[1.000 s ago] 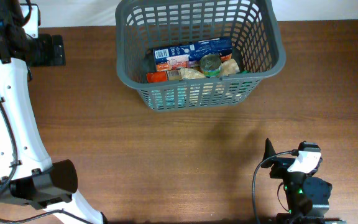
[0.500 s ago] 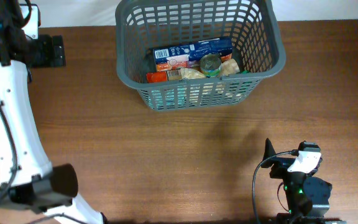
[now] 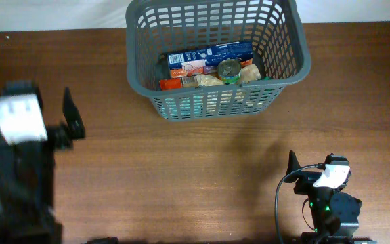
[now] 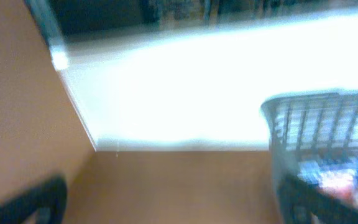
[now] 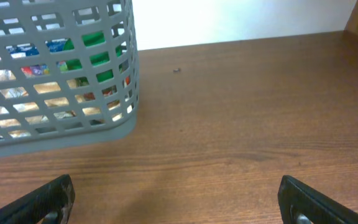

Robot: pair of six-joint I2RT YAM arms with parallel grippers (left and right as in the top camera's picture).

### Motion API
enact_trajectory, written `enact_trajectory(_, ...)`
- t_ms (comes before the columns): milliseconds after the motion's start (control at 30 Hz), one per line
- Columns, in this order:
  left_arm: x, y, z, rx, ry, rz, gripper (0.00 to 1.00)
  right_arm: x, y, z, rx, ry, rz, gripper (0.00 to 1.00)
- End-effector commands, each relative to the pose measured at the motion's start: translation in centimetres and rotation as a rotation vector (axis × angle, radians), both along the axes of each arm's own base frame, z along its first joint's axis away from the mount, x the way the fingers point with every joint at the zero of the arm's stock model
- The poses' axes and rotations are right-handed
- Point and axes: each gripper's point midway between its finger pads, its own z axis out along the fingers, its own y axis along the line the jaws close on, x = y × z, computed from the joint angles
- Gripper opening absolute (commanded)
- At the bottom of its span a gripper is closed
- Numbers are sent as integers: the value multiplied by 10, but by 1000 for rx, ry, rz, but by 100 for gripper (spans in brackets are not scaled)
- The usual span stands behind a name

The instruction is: Pack container

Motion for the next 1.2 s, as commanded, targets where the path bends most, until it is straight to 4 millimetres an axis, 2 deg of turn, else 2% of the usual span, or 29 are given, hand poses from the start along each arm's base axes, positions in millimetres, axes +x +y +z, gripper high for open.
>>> enact_trajectory(0, -9, -19, -28, 8, -121, -90, 99, 0, -1, -1, 9, -6, -8, 99)
enact_trajectory(67, -25, -24, -32, 25, -279, -107, 99, 0, -1, -1, 8, -5, -8, 99)
enact_trajectory(133, -34, -26, -42, 31, -354, -116, 99, 0, -1, -1, 9, -5, -8, 99)
enact_trajectory(267, -39, -29, -80, 33, -399, -124, 99, 0, -1, -1, 9, -6, -8, 99)
enact_trajectory(400, -32, -29, -127, 28, -348, -126, 99, 0, -1, -1, 9, -6, -8, 99)
enact_trajectory(533, -26, -28, -159, 24, -307, -125, 99, 0, -1, -1, 9, -5, -8, 99)
enact_trajectory(733, -20, -28, -196, 19, -259, -126, 99, 0, -1, -1, 8, -5, -8, 99)
enact_trajectory(1167, -11, -27, -270, -7, 20, -120, 99, 0, -1, -1, 9, -6, -8, 99)
